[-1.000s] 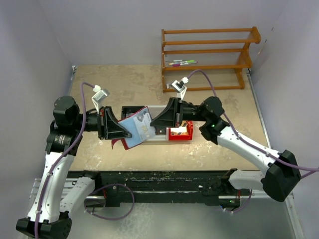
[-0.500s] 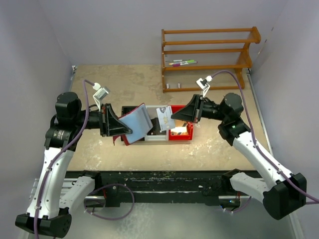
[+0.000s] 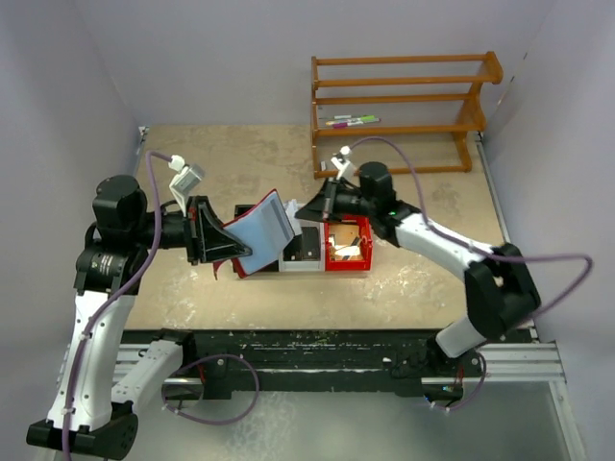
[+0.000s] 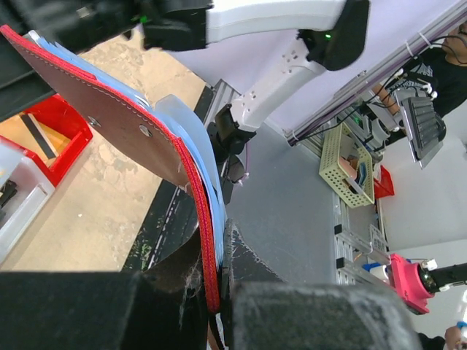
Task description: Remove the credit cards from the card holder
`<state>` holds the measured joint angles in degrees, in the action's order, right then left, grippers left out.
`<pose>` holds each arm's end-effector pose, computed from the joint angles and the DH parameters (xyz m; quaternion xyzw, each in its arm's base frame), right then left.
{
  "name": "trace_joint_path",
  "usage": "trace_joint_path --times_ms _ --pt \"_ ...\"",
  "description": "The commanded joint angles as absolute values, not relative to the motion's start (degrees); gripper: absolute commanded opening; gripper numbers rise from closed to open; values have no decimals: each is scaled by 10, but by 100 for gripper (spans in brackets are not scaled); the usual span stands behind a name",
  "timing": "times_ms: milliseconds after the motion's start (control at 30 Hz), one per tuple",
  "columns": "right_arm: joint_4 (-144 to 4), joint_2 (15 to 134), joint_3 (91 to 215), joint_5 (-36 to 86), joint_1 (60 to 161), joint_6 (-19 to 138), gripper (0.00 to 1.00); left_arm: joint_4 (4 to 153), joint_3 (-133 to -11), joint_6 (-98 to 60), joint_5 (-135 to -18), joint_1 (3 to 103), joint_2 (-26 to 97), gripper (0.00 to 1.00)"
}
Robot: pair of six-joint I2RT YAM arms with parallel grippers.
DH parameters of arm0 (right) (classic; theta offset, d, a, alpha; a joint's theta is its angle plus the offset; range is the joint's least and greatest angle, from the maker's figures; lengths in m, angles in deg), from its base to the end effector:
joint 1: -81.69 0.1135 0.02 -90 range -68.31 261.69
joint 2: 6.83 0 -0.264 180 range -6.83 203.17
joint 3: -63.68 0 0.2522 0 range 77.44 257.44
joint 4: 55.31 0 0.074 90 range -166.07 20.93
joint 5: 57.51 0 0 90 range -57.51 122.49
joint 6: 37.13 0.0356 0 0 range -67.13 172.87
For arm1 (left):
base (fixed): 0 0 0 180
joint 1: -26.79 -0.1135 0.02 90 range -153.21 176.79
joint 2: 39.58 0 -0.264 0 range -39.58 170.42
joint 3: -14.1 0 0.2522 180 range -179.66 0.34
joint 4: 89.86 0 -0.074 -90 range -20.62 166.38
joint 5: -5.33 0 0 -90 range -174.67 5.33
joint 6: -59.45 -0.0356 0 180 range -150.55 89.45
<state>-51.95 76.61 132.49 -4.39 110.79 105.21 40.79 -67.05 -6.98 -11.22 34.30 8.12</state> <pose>0.2818 0.1813 0.2920 -0.0488 0.7588 0.5779 0.2965 0.1281 -0.0513 0.4247 0.2674 0.6838 -0.5892 0.3374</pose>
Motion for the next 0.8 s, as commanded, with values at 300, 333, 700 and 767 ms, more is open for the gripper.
trace_joint_path --times_ms 300,333,700,767 --pt "-523 1033 1548 190 1238 1118 0 492 -700 3 -81 342 57 0" --pt "-526 1040 1553 203 1244 1127 0 493 -701 4 -80 342 55 0" --pt "-607 1109 1642 281 1287 1114 0 491 -713 11 -78 342 50 0" --pt "-624 1116 1652 293 1292 1109 0 490 -713 12 -76 342 48 0"
